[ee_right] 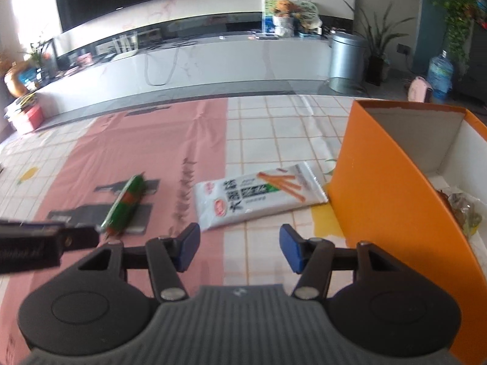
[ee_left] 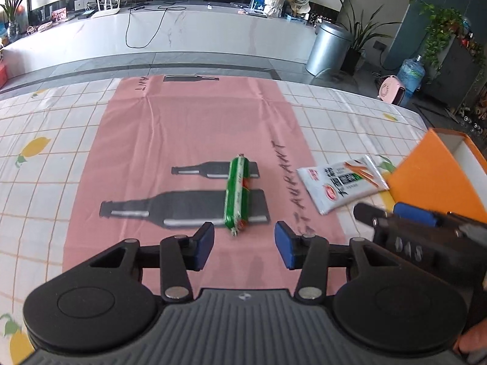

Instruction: Organize snacks

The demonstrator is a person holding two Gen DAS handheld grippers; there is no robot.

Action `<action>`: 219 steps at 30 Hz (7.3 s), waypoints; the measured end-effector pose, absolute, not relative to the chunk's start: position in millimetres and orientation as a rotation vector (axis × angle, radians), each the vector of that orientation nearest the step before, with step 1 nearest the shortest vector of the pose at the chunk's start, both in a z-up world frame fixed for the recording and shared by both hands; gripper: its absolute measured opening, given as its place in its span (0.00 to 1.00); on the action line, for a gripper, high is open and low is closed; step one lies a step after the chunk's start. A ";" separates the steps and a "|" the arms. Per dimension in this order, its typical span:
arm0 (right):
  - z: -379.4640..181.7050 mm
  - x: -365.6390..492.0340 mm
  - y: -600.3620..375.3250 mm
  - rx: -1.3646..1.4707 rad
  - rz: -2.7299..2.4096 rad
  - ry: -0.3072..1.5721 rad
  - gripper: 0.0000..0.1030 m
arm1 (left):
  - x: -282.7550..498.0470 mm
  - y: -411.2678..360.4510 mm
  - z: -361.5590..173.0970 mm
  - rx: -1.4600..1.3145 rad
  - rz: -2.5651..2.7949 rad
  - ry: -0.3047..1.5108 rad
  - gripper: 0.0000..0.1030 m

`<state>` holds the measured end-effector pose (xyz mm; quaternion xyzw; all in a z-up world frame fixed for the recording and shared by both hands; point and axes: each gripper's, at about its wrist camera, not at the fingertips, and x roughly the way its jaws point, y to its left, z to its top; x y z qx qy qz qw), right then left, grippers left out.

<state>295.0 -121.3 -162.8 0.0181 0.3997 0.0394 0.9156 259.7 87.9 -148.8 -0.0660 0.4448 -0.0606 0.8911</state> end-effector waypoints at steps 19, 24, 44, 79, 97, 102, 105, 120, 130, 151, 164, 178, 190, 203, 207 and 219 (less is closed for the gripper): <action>-201.0 403.8 -100.1 0.200 -0.146 0.905 0.77 | 302.6 101.3 -169.7 -0.132 -0.135 0.939 0.53; -206.5 409.0 -77.5 0.023 -0.082 0.900 0.70 | 302.3 99.1 -170.5 -0.125 -0.146 0.944 0.53; -200.7 297.8 -119.2 -0.075 0.275 0.840 0.63 | 298.5 67.5 -184.0 0.006 -0.164 0.887 0.53; -122.4 245.6 -141.6 -0.024 0.320 0.853 0.45 | 214.8 45.0 -103.3 -0.143 -0.186 0.853 0.24; -3.5 138.2 -263.7 -0.062 0.368 0.754 0.45 | 143.6 -72.8 -13.8 -0.056 -0.440 0.845 0.24; 8.6 125.8 -303.2 -0.138 0.317 0.750 0.45 | 144.6 -119.3 -9.7 0.003 -0.528 0.860 0.24; 8.4 125.6 -323.7 -0.180 0.306 0.773 0.45 | 151.8 -148.5 -12.9 0.040 -0.583 0.885 0.24; -56.1 189.9 -376.1 -0.319 0.281 0.984 0.45 | 205.5 -239.8 -75.6 0.317 -0.655 1.051 0.24; -88.1 219.5 -385.8 -0.312 0.317 1.070 0.45 | 227.7 -250.3 -108.3 0.378 -0.717 1.142 0.24; -115.0 245.1 -390.9 -0.239 0.331 1.152 0.49 | 241.2 -256.0 -116.8 0.422 -0.692 1.188 0.27; -71.7 231.4 -394.2 -0.148 0.275 1.124 0.61 | 210.7 -224.5 -51.1 0.334 -0.681 1.051 0.38; 9.6 134.2 -329.5 -0.073 0.179 0.767 0.64 | 111.7 -118.2 26.3 0.137 -0.477 0.657 0.50; 19.9 46.8 -245.4 -0.070 0.093 0.529 0.86 | 43.1 -43.0 28.1 0.041 -0.215 0.523 0.82; 6.9 -7.3 -197.7 -0.110 0.077 0.376 0.96 | 1.1 -1.9 5.8 -0.065 -0.072 0.528 0.94; -3.5 -13.2 -192.3 -0.137 0.090 0.403 0.96 | 1.1 6.3 -5.3 -0.097 -0.040 0.574 0.94; -27.2 0.6 -210.9 0.000 0.085 0.582 0.96 | -2.9 -3.0 -25.7 -0.067 0.003 0.677 0.94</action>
